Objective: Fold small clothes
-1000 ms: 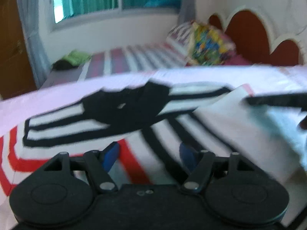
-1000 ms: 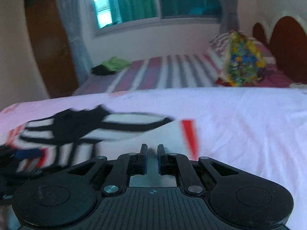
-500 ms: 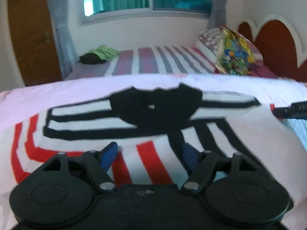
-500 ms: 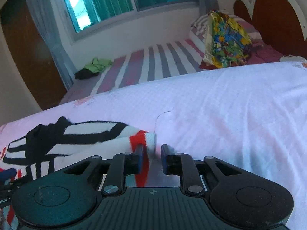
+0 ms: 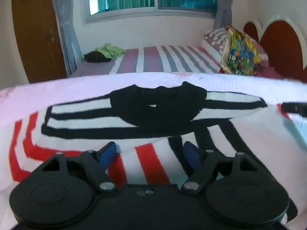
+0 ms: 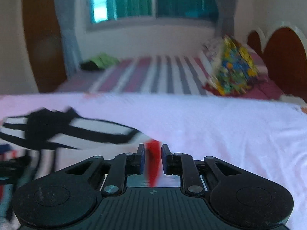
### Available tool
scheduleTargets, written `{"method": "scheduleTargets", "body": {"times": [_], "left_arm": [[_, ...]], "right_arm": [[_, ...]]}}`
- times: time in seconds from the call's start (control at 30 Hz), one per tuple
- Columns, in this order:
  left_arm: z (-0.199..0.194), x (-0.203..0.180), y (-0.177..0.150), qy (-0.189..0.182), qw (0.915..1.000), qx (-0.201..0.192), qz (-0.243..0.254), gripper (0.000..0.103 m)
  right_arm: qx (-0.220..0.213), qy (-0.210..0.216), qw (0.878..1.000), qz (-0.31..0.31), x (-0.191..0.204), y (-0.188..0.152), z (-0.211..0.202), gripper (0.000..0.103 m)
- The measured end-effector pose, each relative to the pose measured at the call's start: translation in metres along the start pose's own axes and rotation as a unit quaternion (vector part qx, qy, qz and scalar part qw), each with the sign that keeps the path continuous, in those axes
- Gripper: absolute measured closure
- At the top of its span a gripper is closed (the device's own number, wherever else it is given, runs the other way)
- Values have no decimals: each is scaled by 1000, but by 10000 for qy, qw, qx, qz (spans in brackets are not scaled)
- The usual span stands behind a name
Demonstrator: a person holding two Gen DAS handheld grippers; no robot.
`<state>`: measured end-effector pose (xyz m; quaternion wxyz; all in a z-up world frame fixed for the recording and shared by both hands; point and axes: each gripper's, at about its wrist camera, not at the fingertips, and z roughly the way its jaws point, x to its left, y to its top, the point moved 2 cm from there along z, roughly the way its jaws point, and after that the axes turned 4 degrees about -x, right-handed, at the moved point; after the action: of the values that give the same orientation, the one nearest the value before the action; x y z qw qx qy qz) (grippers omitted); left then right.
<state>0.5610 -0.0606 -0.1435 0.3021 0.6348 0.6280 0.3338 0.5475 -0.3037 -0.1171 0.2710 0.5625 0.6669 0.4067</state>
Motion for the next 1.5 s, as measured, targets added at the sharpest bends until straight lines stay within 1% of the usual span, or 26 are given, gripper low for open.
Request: {"method": "scheduleTargets", "body": {"times": [0.03,0.13,0.2,0.23,0.27,0.3,0.43,0.47,0.53,0.57,0.6,0.63,0.67,0.7,0.77,0.83,0.97,1.03,1.1,1.17,1.23,1.27,1.3,1.33,1.4,1.5], "left_arm": [[2,3,0,-57,9999,1,-86,24],[-13,12,5,-172,9998,-13,-44,25],[-33,29,0,-191,9996,-201,-97,25],[-47,45,-6,-215,9990,-277,-260,25],[-60,59,-12,-214,9984,-340,-403,25],[-73,75,-19,-138,9976,-375,-563,25],[-125,165,-60,456,9889,-407,-1358,26],[-140,194,-74,580,9841,-471,-1611,30],[-155,240,-91,941,9748,-375,-1988,60],[-160,268,-101,1044,9661,-263,-2347,79],[-164,293,-110,1097,9545,-225,-2765,82],[-169,322,-120,1181,9383,-253,-3240,82],[-172,342,-125,1261,9274,-310,-3507,82],[-175,363,-130,1304,9147,-403,-3804,74],[-178,395,-139,1178,8872,-649,-4414,61],[-173,418,-145,979,8641,-863,-4861,60],[-162,447,-146,754,8397,-1091,-5266,60],[-160,453,-148,692,8310,-1198,-5387,61],[-159,457,-154,656,8250,-1250,-5472,67],[-157,462,-155,648,8221,-1232,-5521,77],[-154,465,-151,712,8285,-1131,-5438,86],[-153,465,-146,752,8372,-1066,-5311,96],[-155,472,-148,776,8457,-1037,-5176,99],[-156,471,-140,808,8527,-1076,-5047,99],[-168,459,-124,671,8734,-1319,-4639,99],[-172,410,-79,204,9187,-1446,-3669,99]], "right_arm": [[331,-29,9993,-179,8,-9,9,85],[317,-280,9986,-313,18,-8,2,85],[-45,-24,10000,-16,18,-1,-21,84],[-150,11,9999,66,20,0,-30,75],[-141,-15,9998,154,22,-1,-37,46],[-144,-5,9996,248,24,-3,-42,39],[-126,-97,9997,172,37,-15,-67,38],[-97,-84,9996,244,41,-21,-75,38],[-107,-92,9989,440,49,-28,-90,39],[-104,-102,9987,483,53,-32,-95,48],[-94,-123,9985,534,58,-34,-99,52],[-72,-154,9978,643,61,-35,-102,58],[-40,-152,9968,780,64,-37,-105,58],[-10,-163,9957,911,66,-37,-108,58],[25,-219,9942,1053,75,-35,-114,58],[45,-251,9945,1016,88,-33,-118,58],[15,-238,9945,1020,114,-22,-120,58],[-9,-266,9934,1117,121,-18,-118,58],[7,-309,9921,1219,125,-14,-115,58],[13,-325,9910,1298,127,-11,-114,58],[32,-350,9898,1381,129,-11,-114,58],[62,-374,9893,1406,128,-11,-113,58],[88,-401,9890,1422,129,-11,-112,58],[103,-413,9888,1433,129,-12,-112,58],[78,-386,9890,1428,130,-12,-112,58],[36,-323,9892,1430,130,-14,-112,58]]}}
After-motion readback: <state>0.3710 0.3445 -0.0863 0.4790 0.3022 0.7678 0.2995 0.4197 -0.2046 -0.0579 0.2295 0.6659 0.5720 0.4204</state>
